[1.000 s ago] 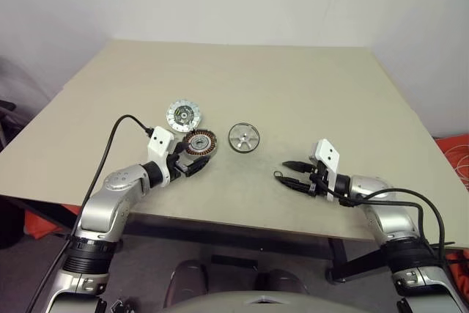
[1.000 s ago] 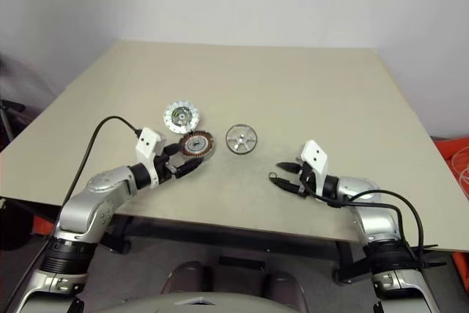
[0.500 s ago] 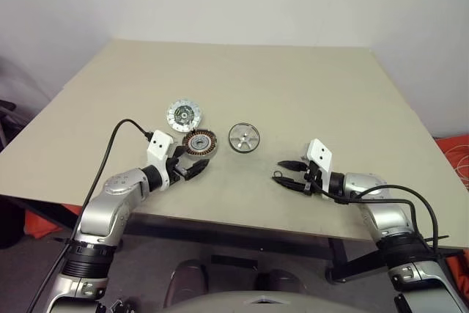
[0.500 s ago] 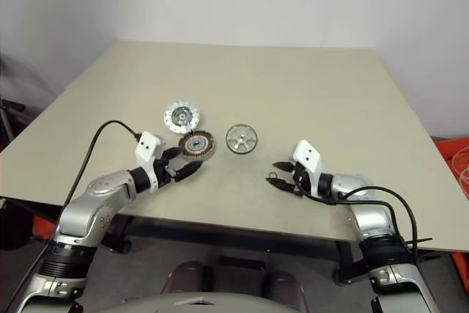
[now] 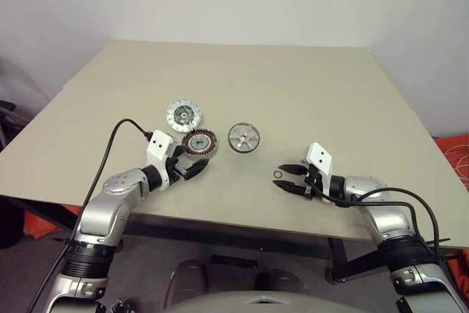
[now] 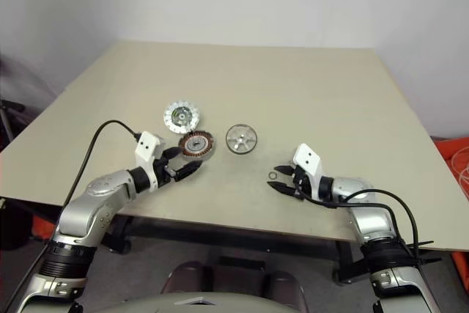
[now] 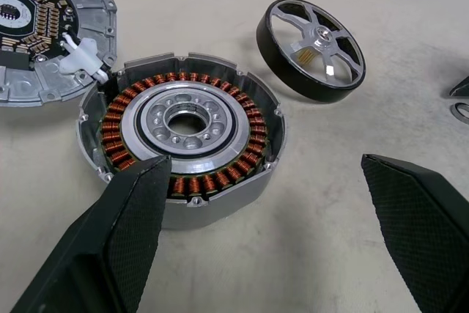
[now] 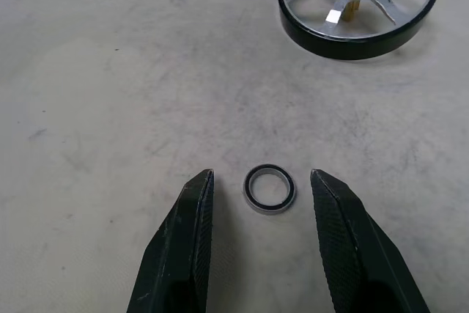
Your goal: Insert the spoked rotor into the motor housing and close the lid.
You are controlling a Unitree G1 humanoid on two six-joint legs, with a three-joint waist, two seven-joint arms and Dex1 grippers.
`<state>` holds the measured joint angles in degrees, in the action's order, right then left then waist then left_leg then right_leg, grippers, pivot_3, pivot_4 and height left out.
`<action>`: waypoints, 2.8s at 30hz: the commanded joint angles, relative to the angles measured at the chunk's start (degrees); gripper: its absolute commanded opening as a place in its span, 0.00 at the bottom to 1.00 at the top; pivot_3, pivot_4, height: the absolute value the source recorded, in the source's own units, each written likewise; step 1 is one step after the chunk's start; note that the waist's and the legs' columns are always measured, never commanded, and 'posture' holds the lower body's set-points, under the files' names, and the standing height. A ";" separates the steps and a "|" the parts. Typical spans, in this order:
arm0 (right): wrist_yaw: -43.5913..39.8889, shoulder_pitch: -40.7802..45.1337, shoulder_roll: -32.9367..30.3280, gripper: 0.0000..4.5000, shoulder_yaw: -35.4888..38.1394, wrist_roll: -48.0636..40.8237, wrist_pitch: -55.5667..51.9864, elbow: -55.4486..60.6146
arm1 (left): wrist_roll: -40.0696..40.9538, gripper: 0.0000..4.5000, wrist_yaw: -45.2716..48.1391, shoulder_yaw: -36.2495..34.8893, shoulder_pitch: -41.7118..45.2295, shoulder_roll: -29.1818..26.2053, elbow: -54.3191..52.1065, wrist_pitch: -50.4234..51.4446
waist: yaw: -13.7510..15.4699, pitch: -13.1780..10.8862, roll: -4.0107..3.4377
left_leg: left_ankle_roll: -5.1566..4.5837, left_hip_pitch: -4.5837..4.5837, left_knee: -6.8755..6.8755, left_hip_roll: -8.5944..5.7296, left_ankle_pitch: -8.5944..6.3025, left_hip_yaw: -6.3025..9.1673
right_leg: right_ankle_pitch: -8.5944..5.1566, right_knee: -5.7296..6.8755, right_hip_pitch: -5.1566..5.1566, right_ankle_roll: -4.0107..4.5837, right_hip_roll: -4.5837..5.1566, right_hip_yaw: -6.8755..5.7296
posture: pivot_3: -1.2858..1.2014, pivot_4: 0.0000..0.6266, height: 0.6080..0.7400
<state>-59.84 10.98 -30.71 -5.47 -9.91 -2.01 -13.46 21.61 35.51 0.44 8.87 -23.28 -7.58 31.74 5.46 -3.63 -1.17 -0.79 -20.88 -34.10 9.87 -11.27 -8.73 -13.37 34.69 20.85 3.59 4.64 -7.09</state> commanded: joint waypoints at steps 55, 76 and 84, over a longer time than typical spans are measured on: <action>14.77 23.49 19.76 0.14 -4.92 -5.68 -20.20 -2.92 | 4.37 0.98 -0.70 -5.56 2.91 -1.28 -4.40 1.87 | -0.10 0.01 -0.05 | 0.25 -0.28 0.06 0.10 0.14 0.00 | 0.29 0.14 0.41 0.51 -0.19 0.18 | 0.52 0.00 1.00; 14.93 23.85 21.68 0.14 -4.45 -1.37 -14.47 -9.03 | -1.97 0.98 -12.50 -6.57 6.89 0.38 4.11 3.57 | -0.10 0.00 -0.04 | 0.27 -0.18 0.06 0.11 0.14 0.01 | 0.29 0.18 0.32 0.51 -0.21 0.21 | 0.52 0.00 1.00; 15.73 22.07 20.90 0.14 -4.28 -1.03 -14.83 -6.66 | 1.94 0.98 -16.56 -8.23 12.74 3.27 2.21 15.99 | -0.01 0.00 -0.04 | 0.26 -0.22 0.05 0.10 0.14 0.00 | 0.31 0.17 0.33 0.54 -0.21 0.21 | 0.52 0.00 1.00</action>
<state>-44.55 32.67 -9.53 -10.85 -10.65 -17.05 -23.10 21.03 18.49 -6.08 19.99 -20.15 -2.66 45.55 5.45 -3.63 -1.21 -0.54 -21.10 -34.06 9.97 -11.13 -8.73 -13.06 34.85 21.19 4.14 4.43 -6.88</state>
